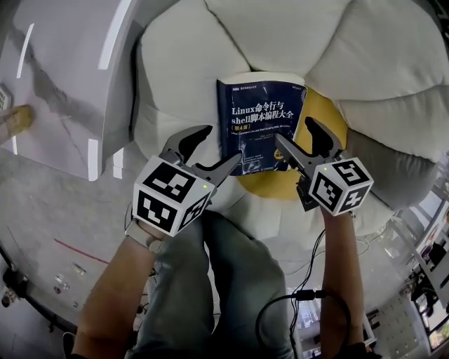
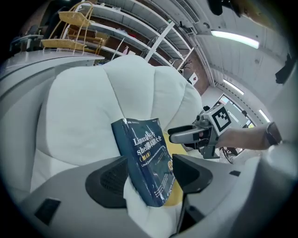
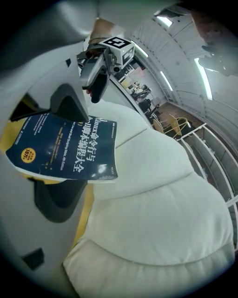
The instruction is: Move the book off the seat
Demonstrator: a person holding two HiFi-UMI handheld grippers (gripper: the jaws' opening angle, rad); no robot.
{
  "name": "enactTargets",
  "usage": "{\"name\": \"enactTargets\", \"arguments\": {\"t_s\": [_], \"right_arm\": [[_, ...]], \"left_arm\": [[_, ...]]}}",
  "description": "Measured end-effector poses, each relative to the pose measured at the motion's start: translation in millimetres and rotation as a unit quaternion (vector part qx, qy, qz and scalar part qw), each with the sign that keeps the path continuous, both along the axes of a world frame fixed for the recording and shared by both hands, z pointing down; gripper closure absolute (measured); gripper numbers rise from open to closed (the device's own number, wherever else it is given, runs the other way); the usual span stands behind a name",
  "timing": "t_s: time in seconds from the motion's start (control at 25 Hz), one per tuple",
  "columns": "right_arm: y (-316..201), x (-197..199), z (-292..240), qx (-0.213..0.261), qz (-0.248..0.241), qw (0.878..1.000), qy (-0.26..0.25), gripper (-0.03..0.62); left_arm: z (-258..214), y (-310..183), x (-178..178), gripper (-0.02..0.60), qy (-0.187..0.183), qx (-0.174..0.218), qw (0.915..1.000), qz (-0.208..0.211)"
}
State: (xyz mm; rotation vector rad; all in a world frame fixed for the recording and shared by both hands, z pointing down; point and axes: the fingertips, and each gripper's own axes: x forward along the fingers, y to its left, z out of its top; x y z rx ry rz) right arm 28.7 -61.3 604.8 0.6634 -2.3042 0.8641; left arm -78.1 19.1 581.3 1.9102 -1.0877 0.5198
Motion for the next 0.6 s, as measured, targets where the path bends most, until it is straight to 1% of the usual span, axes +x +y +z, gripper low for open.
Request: {"name": "enactTargets", "arguments": {"t_s": [0.08,0.24,0.48,0.6], "right_arm": [[-9,2,12,-0.005,-0.001,1.000,-0.001,0.227],[-25,2,33,-0.029,0.000,0.999,-0.018,0.226],[-42,-8,60,-0.059,-0.026,0.997,-0.038,0.224],[-43,-15,67,-0.082,-0.038,0.994,-0.058,0.224]], "left_arm": [[10,-6,1,0.298,0.007,-0.001,1.0000,-0.001],[28,-16,-1,0.298,0.024,-0.010,0.9995,-0.017],[45,-23,-4,0.298,0.023,-0.017,0.9994,-0.018],[47,-27,-3,0.298,0.028,-0.021,0.9992,-0.020]]}}
